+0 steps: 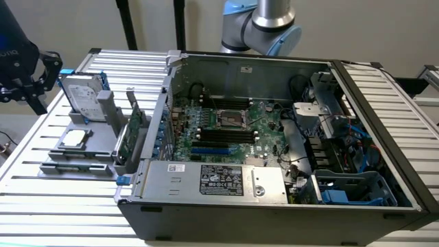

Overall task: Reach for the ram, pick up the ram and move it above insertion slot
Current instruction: 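Pick up the ram and move it above insertion slot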

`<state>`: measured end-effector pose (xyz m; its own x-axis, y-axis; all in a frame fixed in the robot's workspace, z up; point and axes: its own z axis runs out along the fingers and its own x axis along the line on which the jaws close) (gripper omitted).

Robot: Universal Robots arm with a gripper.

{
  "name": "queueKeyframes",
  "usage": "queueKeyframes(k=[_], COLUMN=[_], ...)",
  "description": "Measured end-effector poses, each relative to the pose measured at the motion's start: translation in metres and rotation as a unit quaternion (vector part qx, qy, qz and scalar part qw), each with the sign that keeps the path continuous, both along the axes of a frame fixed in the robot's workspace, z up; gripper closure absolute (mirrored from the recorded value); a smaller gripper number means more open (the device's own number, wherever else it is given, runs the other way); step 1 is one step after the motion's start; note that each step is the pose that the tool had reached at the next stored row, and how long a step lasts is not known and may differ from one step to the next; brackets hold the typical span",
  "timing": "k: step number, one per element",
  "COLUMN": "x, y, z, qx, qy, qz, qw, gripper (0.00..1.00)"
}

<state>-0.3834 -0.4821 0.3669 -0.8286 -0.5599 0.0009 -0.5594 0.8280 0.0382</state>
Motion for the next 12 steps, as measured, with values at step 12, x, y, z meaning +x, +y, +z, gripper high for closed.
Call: queueKeyframes(k=[12], x=[0.0001], y=[0.0000], z=[-0.0008], qx=[0.0000], qy=[0.0000], qz=[0.109], qw=[0.9940], gripper=[0.89])
